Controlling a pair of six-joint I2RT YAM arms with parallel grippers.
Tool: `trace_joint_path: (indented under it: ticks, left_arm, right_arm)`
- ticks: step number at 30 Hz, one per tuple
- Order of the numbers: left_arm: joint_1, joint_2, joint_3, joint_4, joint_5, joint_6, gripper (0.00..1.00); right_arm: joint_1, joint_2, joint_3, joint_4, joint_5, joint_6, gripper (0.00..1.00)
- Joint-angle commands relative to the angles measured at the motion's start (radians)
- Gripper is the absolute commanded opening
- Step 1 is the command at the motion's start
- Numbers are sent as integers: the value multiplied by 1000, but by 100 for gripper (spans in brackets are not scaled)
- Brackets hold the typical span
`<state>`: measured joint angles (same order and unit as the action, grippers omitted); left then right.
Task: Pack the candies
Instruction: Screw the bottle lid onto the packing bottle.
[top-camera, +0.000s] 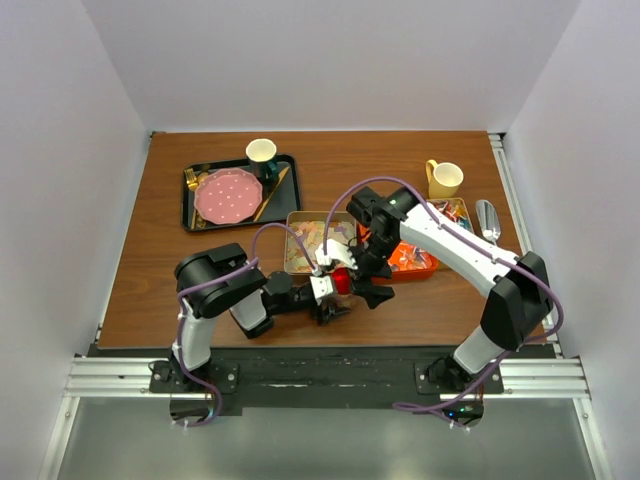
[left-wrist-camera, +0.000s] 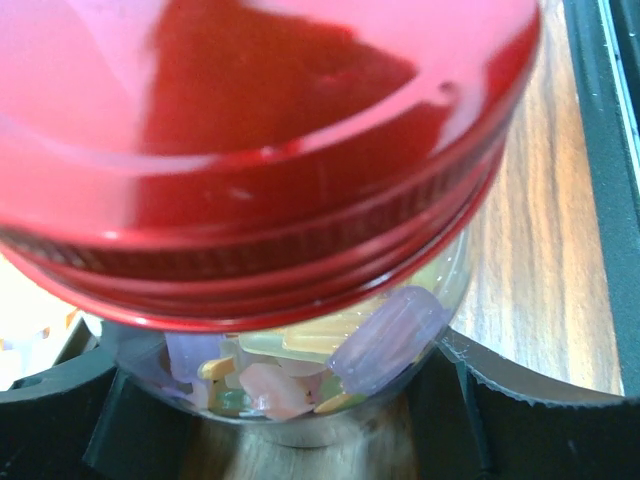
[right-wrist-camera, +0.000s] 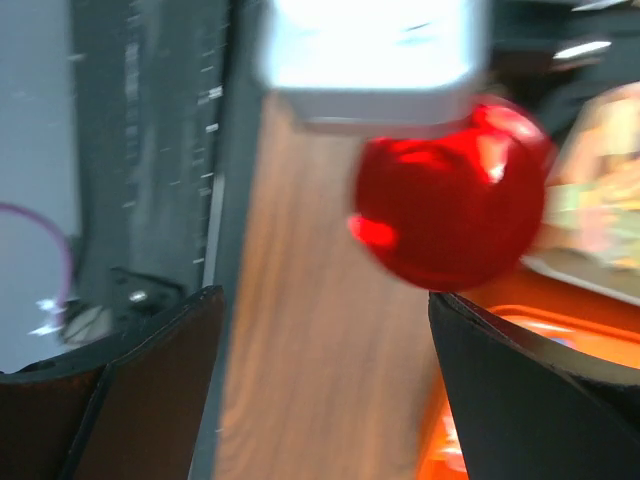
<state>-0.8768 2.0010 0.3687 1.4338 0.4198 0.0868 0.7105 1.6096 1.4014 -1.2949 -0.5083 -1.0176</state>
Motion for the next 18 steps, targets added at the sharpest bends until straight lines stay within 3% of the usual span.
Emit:
trace_joint_path:
  ticks: [1, 10, 18]
  left_arm:
    - [19, 50, 1, -92, -35, -24, 0]
    - [19, 54, 6, -99, -18, -28, 0]
    - [18, 55, 7, -105, -10, -25, 0]
  right_arm:
    - [9, -54, -35, -90, -21, 22, 86]
    - [-43, -34, 56, -64, 5, 37, 85]
    - [-22, 67, 215, 2, -90, 103, 87]
